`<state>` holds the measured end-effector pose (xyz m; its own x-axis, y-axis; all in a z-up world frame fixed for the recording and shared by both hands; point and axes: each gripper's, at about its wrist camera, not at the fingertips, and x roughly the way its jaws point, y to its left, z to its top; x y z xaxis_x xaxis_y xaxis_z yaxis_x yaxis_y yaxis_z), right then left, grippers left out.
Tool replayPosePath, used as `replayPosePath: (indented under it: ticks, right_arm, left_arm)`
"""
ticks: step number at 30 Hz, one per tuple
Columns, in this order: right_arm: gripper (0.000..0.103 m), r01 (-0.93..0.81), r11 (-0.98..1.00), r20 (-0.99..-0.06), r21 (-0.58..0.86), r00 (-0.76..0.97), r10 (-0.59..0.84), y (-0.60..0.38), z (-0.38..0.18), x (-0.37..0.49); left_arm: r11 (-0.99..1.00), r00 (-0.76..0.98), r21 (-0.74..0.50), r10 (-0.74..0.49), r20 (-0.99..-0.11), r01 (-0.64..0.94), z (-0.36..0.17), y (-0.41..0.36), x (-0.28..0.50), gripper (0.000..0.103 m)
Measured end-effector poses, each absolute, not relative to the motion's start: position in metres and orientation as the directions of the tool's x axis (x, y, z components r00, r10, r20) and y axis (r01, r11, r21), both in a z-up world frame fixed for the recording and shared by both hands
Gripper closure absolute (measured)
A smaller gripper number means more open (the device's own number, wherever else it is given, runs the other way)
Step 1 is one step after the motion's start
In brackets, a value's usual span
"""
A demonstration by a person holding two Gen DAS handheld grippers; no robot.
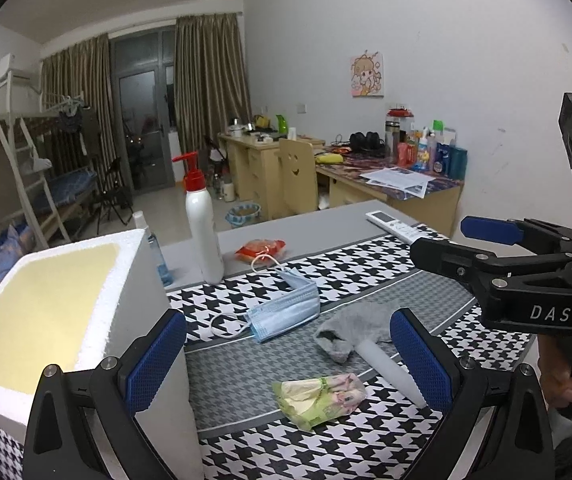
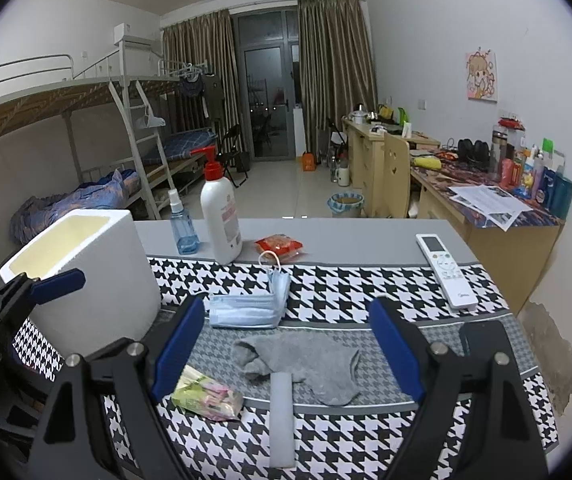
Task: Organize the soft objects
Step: 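Withdraw both grippers from the box back over the table items, then move the left gripper to the snack bag and close on it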
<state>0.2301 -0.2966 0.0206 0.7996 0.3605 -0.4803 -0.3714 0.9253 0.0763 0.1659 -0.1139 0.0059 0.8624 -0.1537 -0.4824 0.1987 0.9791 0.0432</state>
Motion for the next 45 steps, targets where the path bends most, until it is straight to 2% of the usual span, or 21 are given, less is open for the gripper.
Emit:
replayPosePath:
  ticks: [5,20,45]
  right_arm:
    - [0.016,-0.372,0.924,-0.476,0.086,0.8,0.366,-0.304,0.022,0.233]
    - [0.016,-0.365,0.928,-0.503,0.081,0.788,0.354,-0.317,0.018,0.242]
    - [0.016,-0.5,0.864,-0.619,0.06,0.66,0.425,-0.289,-0.008,0.283]
  left_arm:
    - [0.975,0.862,0.049,-0.167,-0.478,0.216,0.008,-0.124,0.165,0.001]
    - [0.971,0.818,0.011,-0.196,-0.541,0.24,-0.014,-0.148,0.176,0.001]
    - [0.997,0.728,0.003,-0.052,-0.684,0.074,-0.079,-0.132,0.202,0.001]
